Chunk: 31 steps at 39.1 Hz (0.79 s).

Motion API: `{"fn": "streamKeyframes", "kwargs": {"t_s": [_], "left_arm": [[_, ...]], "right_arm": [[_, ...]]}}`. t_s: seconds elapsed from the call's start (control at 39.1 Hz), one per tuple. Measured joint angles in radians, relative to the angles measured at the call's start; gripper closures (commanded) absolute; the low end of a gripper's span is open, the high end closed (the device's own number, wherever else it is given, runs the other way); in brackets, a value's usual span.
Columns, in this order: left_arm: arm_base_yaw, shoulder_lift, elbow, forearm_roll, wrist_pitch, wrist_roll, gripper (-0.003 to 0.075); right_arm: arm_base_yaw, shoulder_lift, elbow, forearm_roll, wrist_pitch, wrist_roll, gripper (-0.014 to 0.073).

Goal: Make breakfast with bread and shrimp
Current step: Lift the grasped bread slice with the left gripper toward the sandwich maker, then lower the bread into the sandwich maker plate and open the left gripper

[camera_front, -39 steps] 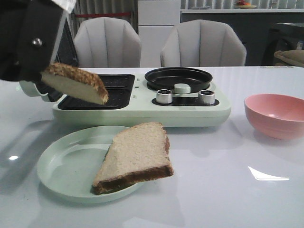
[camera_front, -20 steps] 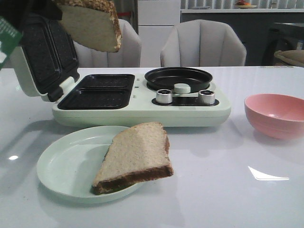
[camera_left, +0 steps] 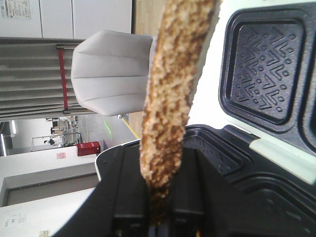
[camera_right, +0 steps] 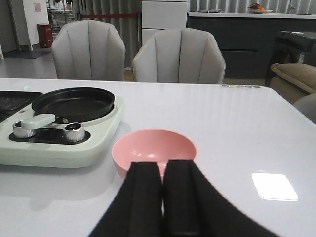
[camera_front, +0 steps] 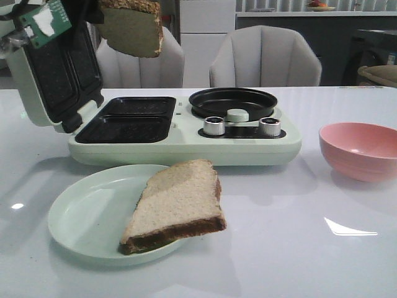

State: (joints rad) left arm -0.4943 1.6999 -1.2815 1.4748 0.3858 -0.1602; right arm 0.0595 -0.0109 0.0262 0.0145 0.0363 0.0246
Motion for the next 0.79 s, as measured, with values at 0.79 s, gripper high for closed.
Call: {"fn": "streamKeyframes", "kwargs": {"t_s": [0.79], "left_arm": [[0.102, 0.353, -0.258, 0.069, -0.069, -0.15, 0.0607]], "right_arm": [[0.0, 0.0, 0.0, 0.0, 0.0, 0.0, 0.0425]]}}
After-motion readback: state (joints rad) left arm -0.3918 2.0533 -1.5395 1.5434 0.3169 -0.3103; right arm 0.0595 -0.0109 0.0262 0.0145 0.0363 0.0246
